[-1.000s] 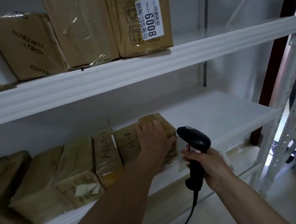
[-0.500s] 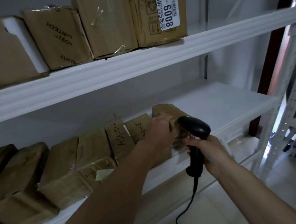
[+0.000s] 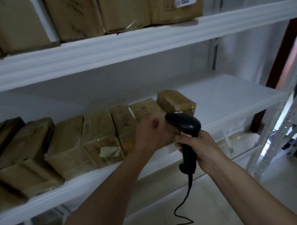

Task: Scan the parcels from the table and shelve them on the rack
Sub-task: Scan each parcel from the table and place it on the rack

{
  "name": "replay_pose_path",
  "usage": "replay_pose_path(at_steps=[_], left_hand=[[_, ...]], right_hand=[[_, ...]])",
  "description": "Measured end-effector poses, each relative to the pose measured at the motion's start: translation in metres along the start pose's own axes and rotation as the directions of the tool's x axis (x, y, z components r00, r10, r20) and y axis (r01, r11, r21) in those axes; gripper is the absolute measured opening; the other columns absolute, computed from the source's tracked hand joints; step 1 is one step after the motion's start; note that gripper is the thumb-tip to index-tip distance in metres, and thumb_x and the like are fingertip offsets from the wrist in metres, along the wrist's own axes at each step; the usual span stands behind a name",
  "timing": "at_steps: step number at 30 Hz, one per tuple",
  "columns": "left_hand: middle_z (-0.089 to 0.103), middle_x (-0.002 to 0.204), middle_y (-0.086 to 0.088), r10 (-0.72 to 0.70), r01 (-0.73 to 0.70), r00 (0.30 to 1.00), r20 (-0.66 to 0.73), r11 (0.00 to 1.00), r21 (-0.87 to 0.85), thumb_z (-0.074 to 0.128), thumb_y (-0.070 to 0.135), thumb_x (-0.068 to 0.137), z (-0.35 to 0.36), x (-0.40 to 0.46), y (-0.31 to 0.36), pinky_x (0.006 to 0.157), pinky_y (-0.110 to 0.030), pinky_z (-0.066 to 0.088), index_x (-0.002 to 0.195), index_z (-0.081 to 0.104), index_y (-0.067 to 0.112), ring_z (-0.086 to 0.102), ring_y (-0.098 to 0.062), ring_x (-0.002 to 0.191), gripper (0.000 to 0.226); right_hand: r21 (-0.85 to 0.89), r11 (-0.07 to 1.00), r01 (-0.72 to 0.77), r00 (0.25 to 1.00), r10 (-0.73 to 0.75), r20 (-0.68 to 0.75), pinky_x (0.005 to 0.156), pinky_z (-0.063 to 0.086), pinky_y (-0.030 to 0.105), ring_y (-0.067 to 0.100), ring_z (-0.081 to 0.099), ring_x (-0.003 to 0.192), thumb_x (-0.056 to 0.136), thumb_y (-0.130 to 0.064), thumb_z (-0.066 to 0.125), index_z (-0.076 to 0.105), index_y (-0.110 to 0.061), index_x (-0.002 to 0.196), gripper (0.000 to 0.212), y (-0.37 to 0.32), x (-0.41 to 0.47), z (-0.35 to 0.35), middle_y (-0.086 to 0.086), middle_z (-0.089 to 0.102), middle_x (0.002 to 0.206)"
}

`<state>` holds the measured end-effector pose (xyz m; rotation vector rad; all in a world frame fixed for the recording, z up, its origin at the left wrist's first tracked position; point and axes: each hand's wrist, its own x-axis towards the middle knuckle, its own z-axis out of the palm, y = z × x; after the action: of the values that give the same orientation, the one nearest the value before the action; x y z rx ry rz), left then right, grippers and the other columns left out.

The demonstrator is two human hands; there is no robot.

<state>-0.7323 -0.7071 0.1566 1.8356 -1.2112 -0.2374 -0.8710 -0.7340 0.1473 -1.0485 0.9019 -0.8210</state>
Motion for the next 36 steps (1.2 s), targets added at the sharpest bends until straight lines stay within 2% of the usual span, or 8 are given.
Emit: replay_pose_path(at_steps=[5, 8, 13, 16, 19, 25, 31, 36], left_hand=[[0.056, 0.06, -0.002, -0.206, 0.204, 0.979, 0.0, 0.973, -0.105, 0.054, 0.017, 0.097, -0.058, -0.054, -0.072, 0.061, -0.037, 0.048, 0.066, 0.057, 0.015, 0.054, -0.018, 0.059, 0.032], [0.06, 0.068, 0.0, -0.345, 0.348, 0.937, 0.049, 0.931, -0.11, 0.054, 0.011, 0.096, -0.111, -0.095, -0.114, 0.065, -0.032, 0.049, 0.076, 0.061, 0.014, 0.057, -0.015, 0.063, 0.022], [0.065, 0.089, 0.002, -0.535, 0.524, 0.84, 0.094, 0.844, 0.116, 0.062, 0.008, 0.089, -0.214, -0.178, -0.2, 0.081, -0.025, 0.052, 0.084, 0.067, 0.017, 0.064, -0.016, 0.085, 0.011], [0.062, 0.091, 0.001, -0.593, 0.576, 0.801, 0.084, 0.801, 0.165, 0.064, 0.009, 0.089, -0.287, -0.234, -0.243, 0.073, -0.01, 0.041, 0.096, 0.069, 0.007, 0.06, -0.009, 0.083, 0.009], [0.058, 0.09, 0.0, -0.643, 0.609, 0.761, 0.086, 0.754, 0.246, 0.059, 0.017, 0.092, -0.364, -0.292, -0.281, 0.073, -0.019, 0.039, 0.085, 0.061, 0.014, 0.055, -0.013, 0.084, 0.008], [0.063, 0.103, -0.005, -0.78, 0.79, 0.612, -0.127, 0.606, 0.09, 0.067, 0.029, 0.09, -0.491, -0.385, -0.341, 0.085, -0.034, 0.052, 0.092, 0.059, 0.021, 0.063, -0.024, 0.099, 0.011], [0.064, 0.095, -0.003, -0.811, 0.831, 0.536, -0.236, 0.556, -0.025, 0.064, 0.03, 0.093, -0.572, -0.443, -0.362, 0.077, -0.029, 0.051, 0.105, 0.061, 0.017, 0.062, -0.017, 0.086, 0.018], [0.067, 0.1, -0.008, -0.823, 0.835, 0.497, -0.274, 0.54, -0.109, 0.065, 0.027, 0.092, -0.614, -0.462, -0.381, 0.089, -0.036, 0.054, 0.107, 0.063, 0.013, 0.065, -0.023, 0.095, 0.02]], right_hand=[[-0.06, 0.996, -0.064, 0.981, 0.074, 0.179, 0.074, 0.052, 0.035, 0.023, 0.066, 0.075, 0.081, 0.003, 0.07, 0.063, -0.012, 0.105, 0.03, 0.032, -0.016, 0.063, 0.012, 0.068, 0.085], [-0.126, 0.987, -0.095, 0.939, 0.131, 0.317, 0.077, 0.052, 0.035, 0.022, 0.066, 0.076, 0.081, 0.002, 0.07, 0.064, -0.012, 0.105, 0.028, 0.056, -0.039, 0.112, 0.012, 0.069, 0.091], [-0.26, 0.962, -0.08, 0.869, 0.195, 0.455, 0.078, 0.052, 0.034, 0.019, 0.067, 0.076, 0.082, 0.001, 0.071, 0.065, -0.002, 0.111, 0.03, 0.109, -0.092, 0.208, 0.013, 0.07, 0.088], [-0.346, 0.936, -0.056, 0.82, 0.241, 0.519, 0.086, 0.051, 0.04, 0.023, 0.066, 0.079, 0.081, 0.001, 0.072, 0.067, -0.003, 0.104, 0.024, 0.144, -0.135, 0.275, 0.015, 0.068, 0.087], [-0.403, 0.914, -0.035, 0.773, 0.281, 0.569, 0.084, 0.051, 0.041, 0.028, 0.064, 0.082, 0.081, 0.001, 0.072, 0.069, -0.003, 0.097, 0.017, 0.178, -0.179, 0.346, 0.016, 0.067, 0.084], [-0.441, 0.897, -0.02, 0.716, 0.321, 0.62, 0.075, 0.051, 0.037, 0.026, 0.063, 0.075, 0.082, 0.001, 0.071, 0.066, -0.005, 0.093, 0.013, 0.23, -0.253, 0.466, 0.012, 0.065, 0.075], [-0.43, 0.9, -0.071, 0.662, 0.365, 0.654, 0.071, 0.05, 0.036, 0.023, 0.062, 0.071, 0.08, 0.002, 0.072, 0.067, 0.004, 0.103, 0.024, 0.263, -0.305, 0.548, 0.015, 0.065, 0.077], [-0.428, 0.9, -0.08, 0.635, 0.377, 0.674, 0.063, 0.05, 0.034, 0.021, 0.062, 0.064, 0.079, 0.003, 0.072, 0.066, 0.003, 0.102, 0.023, 0.281, -0.322, 0.6, 0.013, 0.064, 0.079]])
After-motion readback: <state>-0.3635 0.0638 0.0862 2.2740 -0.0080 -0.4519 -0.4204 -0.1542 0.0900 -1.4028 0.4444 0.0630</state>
